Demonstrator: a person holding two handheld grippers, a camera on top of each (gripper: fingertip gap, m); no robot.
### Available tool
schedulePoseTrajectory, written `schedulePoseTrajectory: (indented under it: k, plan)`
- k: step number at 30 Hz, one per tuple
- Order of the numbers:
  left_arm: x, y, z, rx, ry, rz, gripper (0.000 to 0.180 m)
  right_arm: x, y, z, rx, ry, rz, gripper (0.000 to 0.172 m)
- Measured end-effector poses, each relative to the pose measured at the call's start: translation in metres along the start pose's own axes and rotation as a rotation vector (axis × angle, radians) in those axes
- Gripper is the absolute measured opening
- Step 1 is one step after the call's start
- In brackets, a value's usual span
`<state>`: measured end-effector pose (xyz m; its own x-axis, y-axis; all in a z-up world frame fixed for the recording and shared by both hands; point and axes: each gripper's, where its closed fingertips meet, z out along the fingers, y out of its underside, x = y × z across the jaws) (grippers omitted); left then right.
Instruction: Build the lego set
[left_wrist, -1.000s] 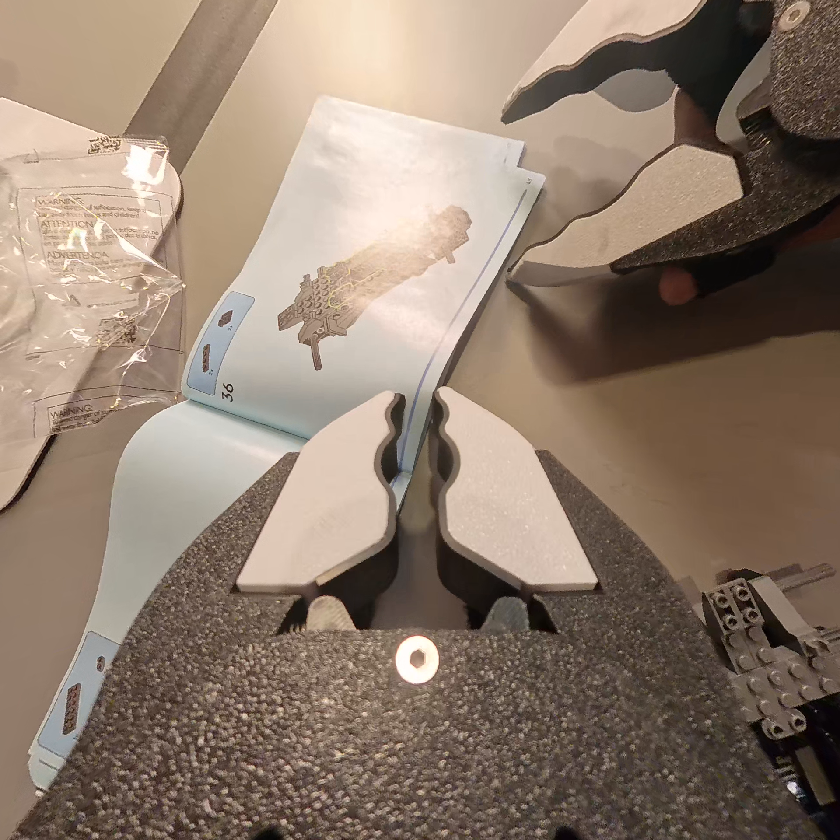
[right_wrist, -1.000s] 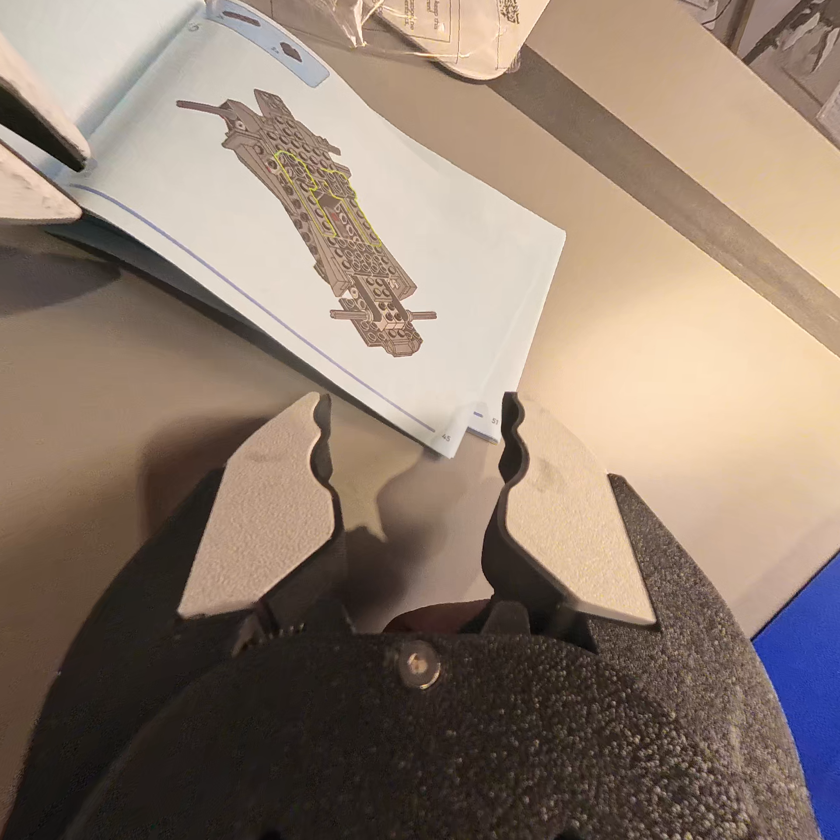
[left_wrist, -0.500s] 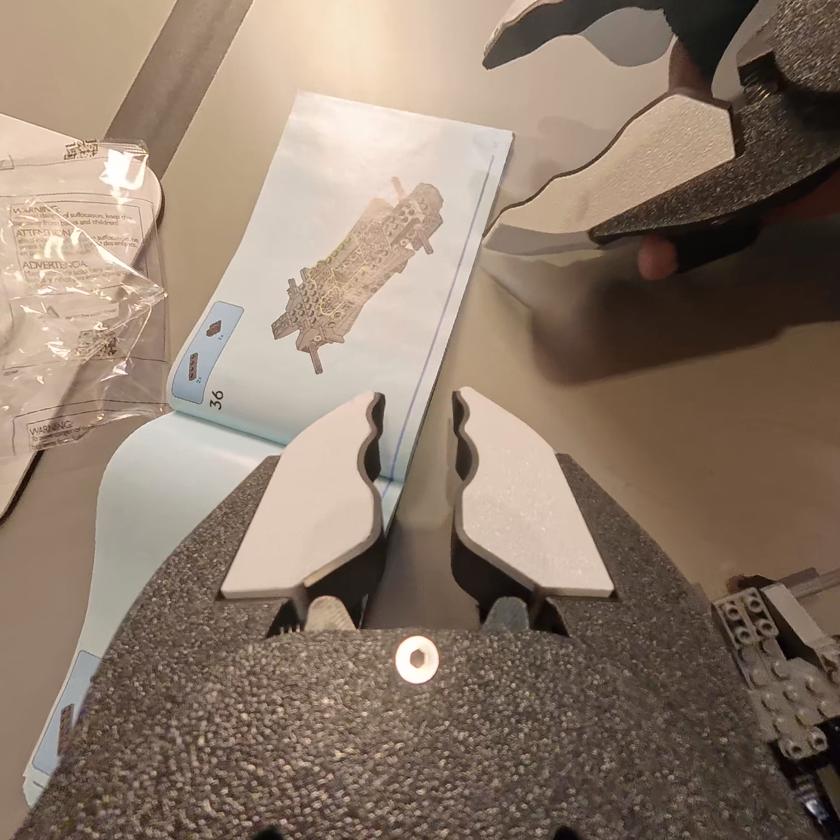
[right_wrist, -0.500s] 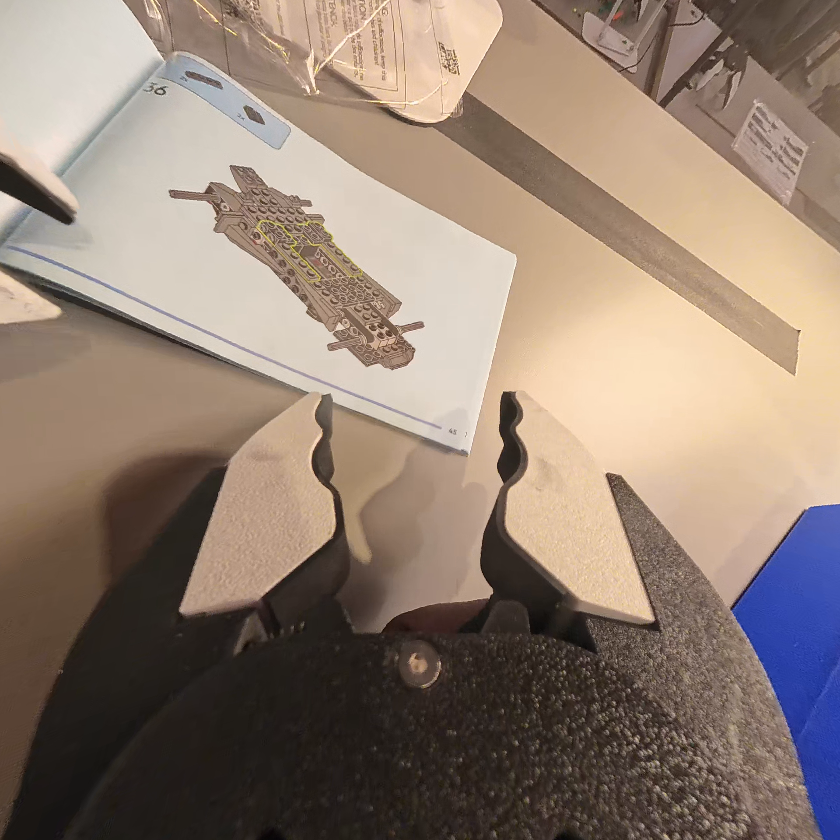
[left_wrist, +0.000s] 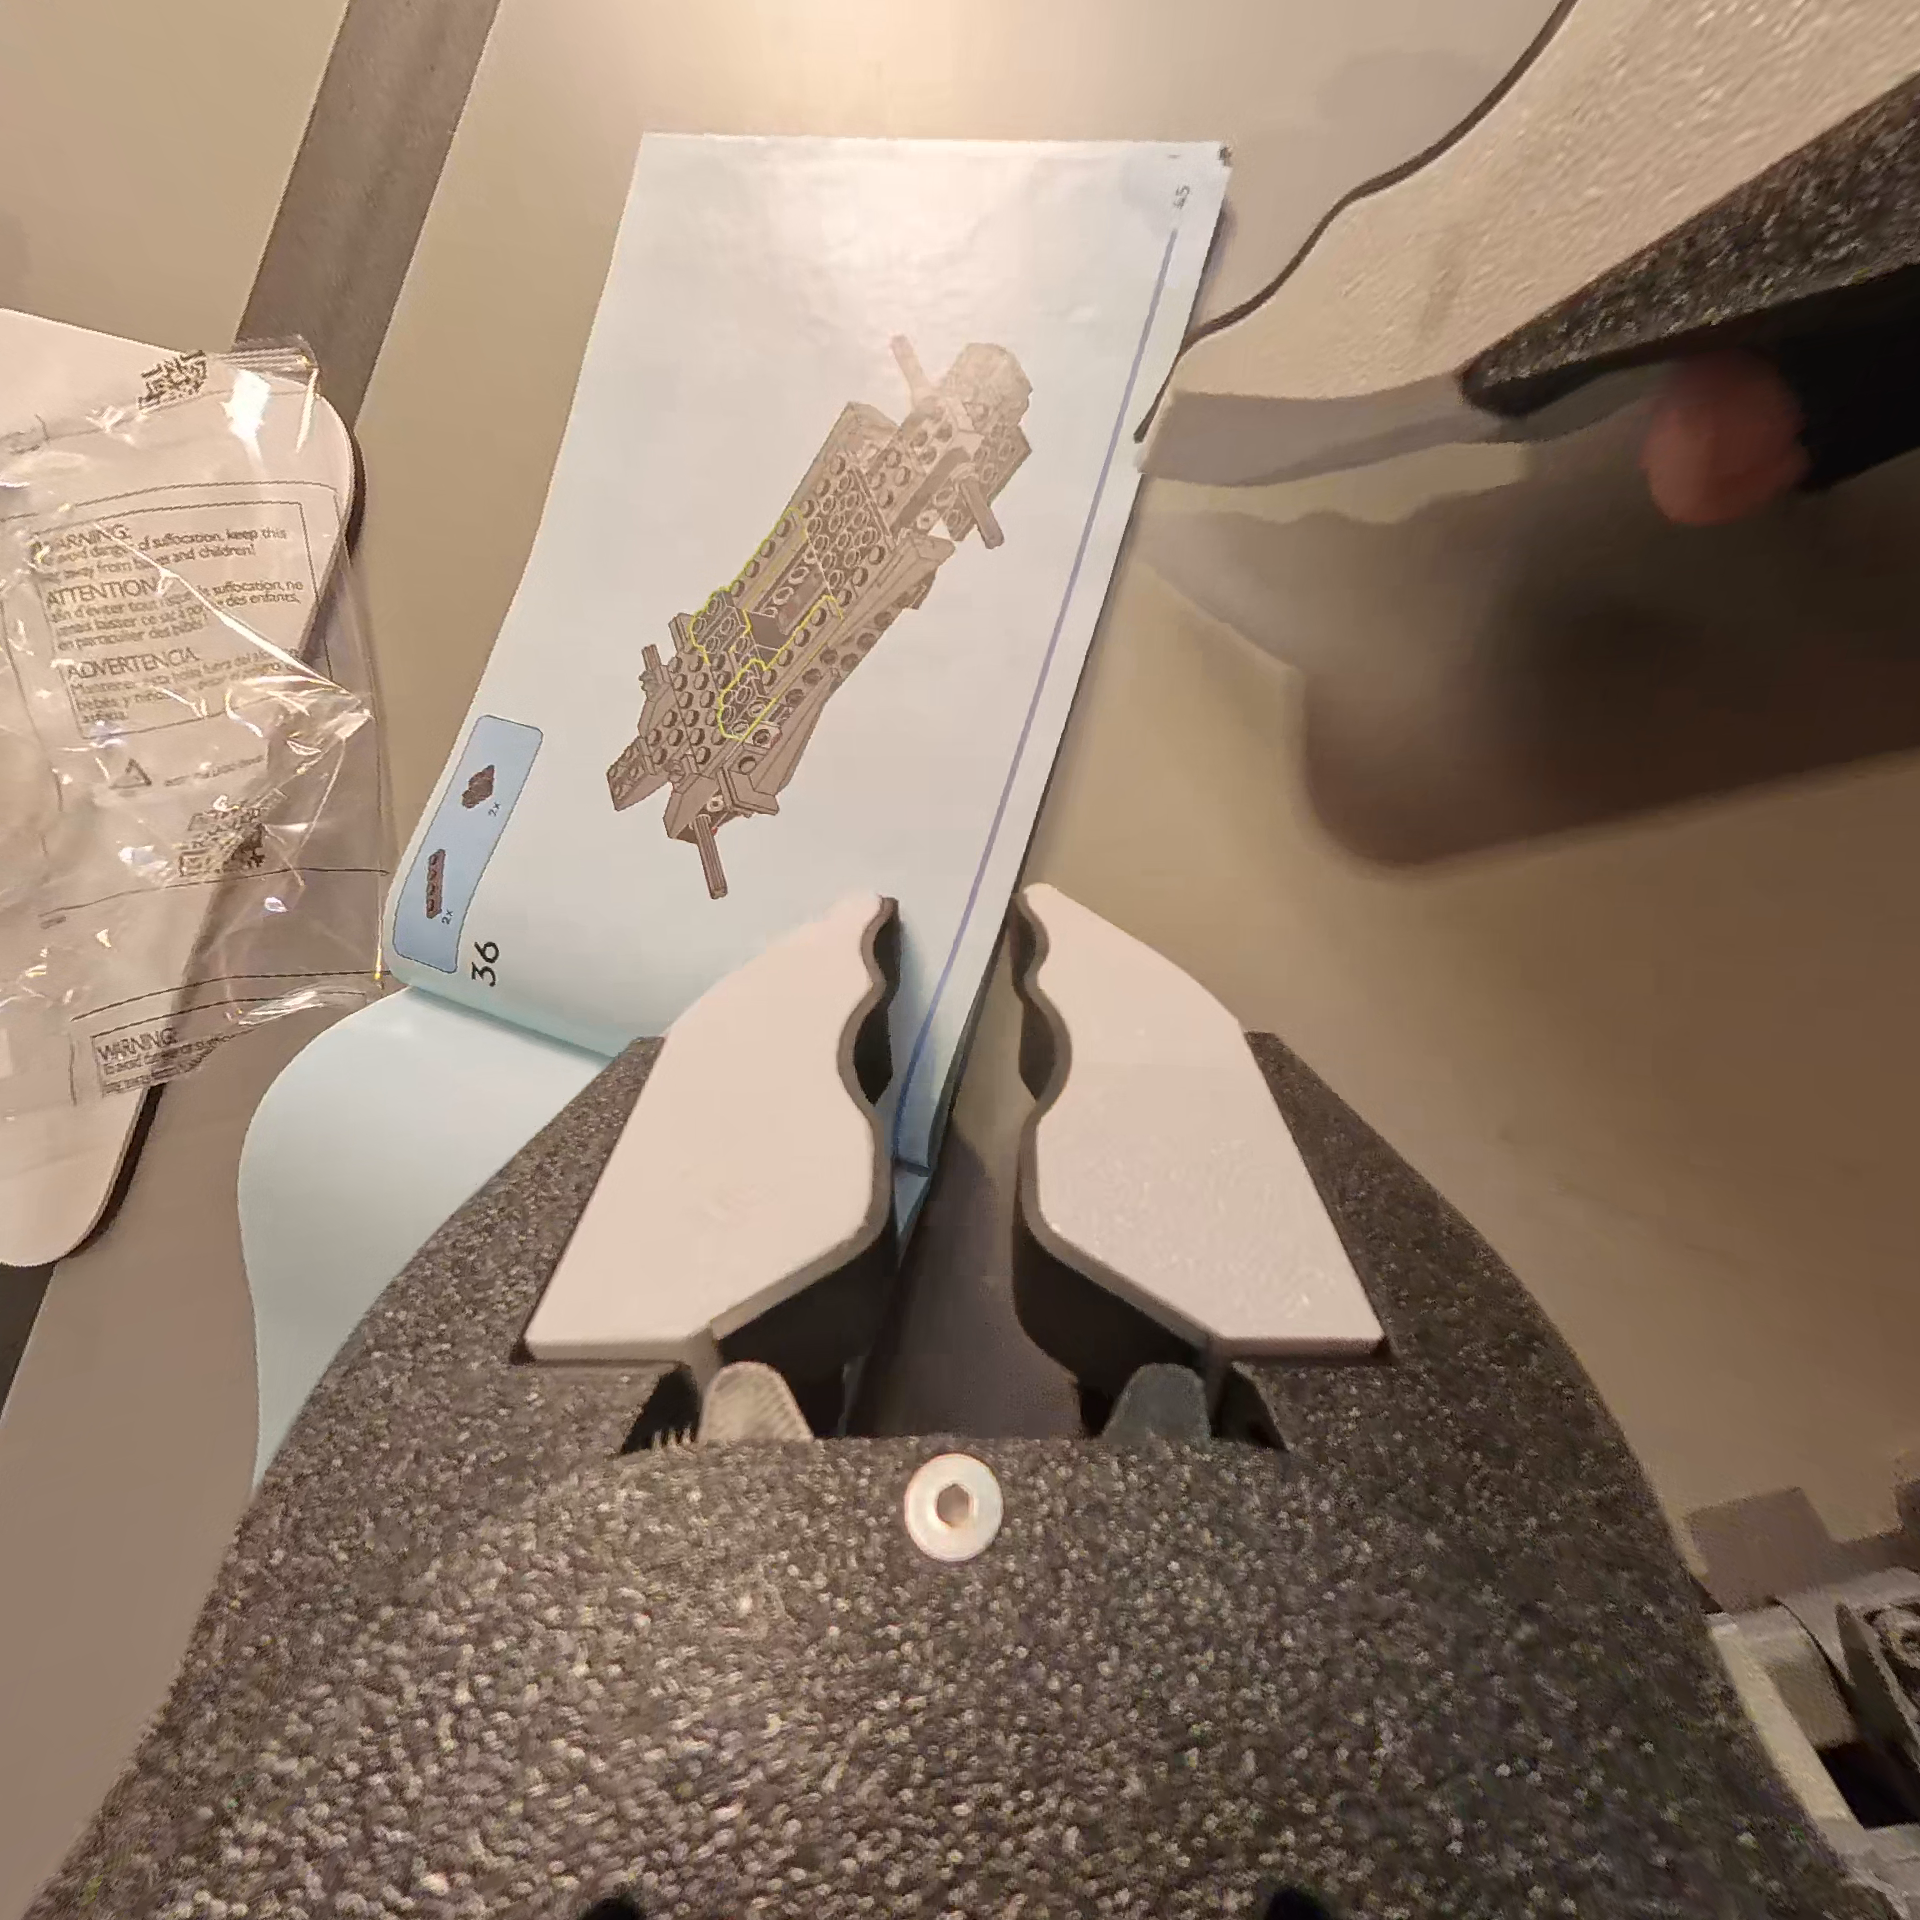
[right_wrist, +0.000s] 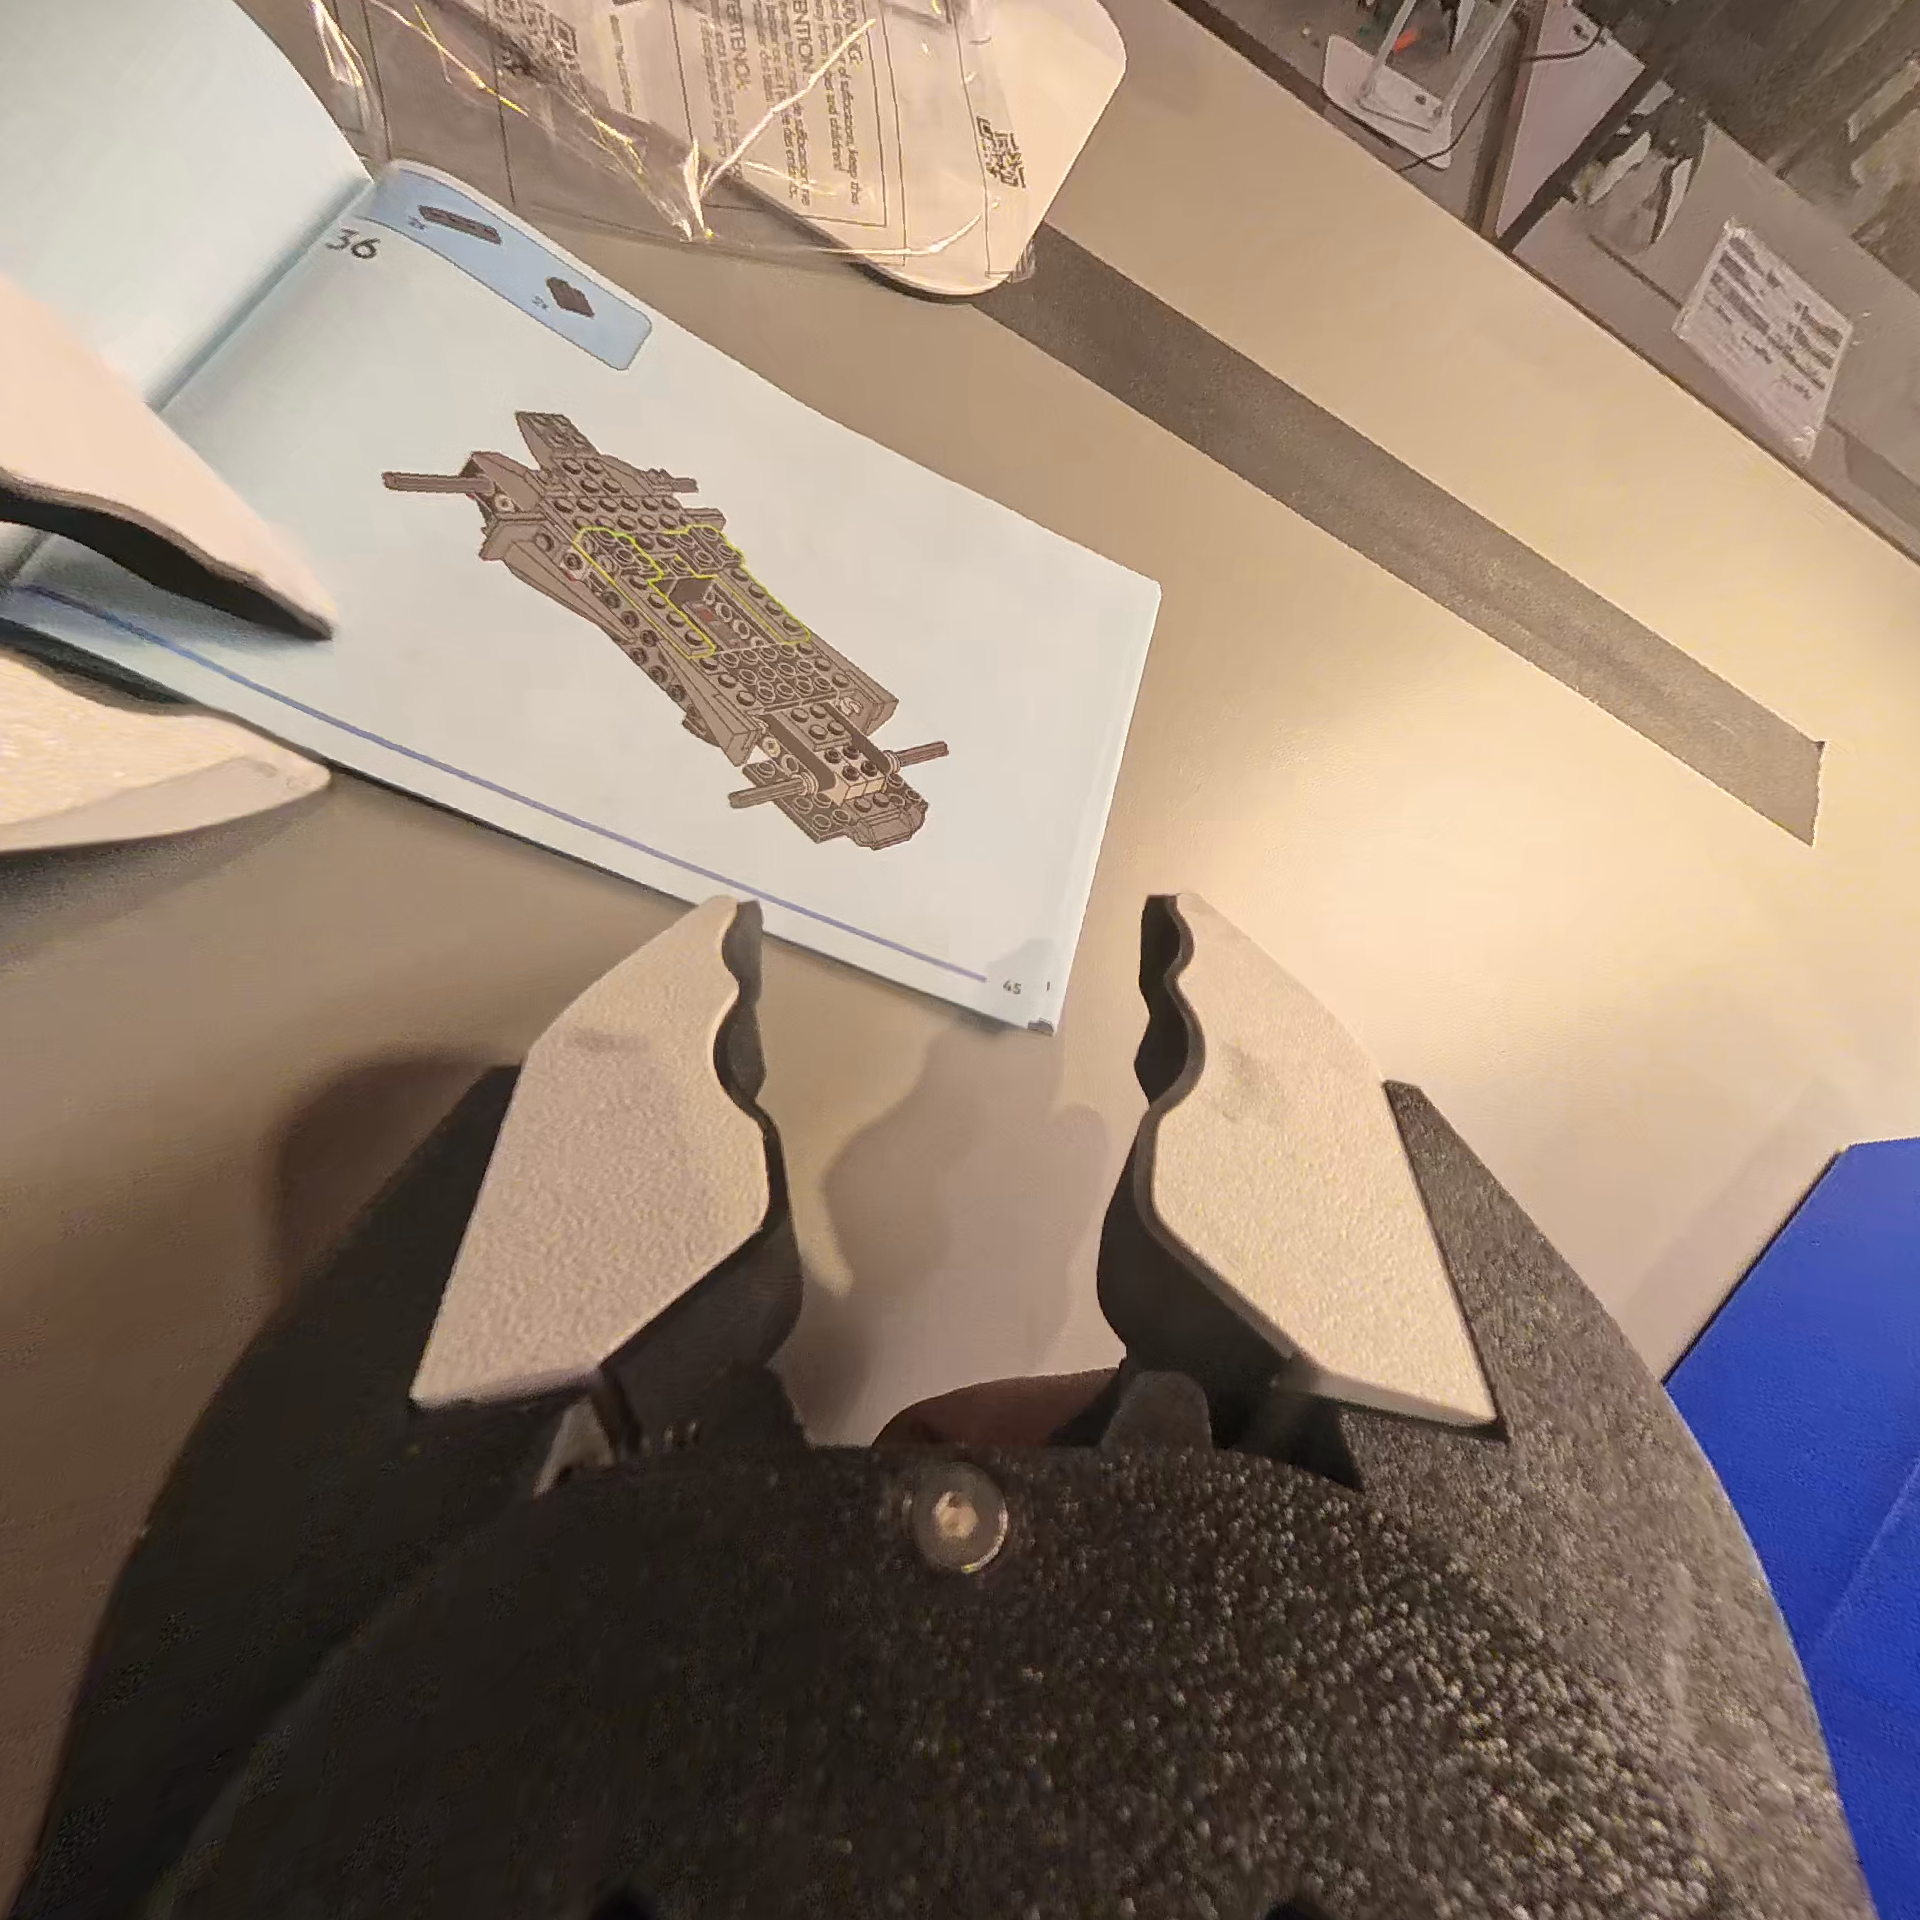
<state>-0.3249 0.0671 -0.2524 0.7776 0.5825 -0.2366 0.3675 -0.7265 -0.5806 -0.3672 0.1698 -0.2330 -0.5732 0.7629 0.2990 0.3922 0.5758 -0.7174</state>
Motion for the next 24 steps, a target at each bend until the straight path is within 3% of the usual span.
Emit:
schedulePoseTrajectory:
  k: [6,17,24]
  plan:
    - [0.002,-0.001,-0.004,0.023,0.048,-0.032,0.004,0.000,0.003,0.001,-0.016,-0.008,-0.003,0.071]
    - [-0.002,-0.005,-0.015,0.064,0.089,-0.109,0.000,-0.005,0.002,0.003,-0.010,-0.017,-0.019,0.070]
    - [-0.005,-0.008,-0.028,0.097,0.133,-0.165,0.000,0.004,-0.002,0.008,0.014,0.066,0.014,0.069]
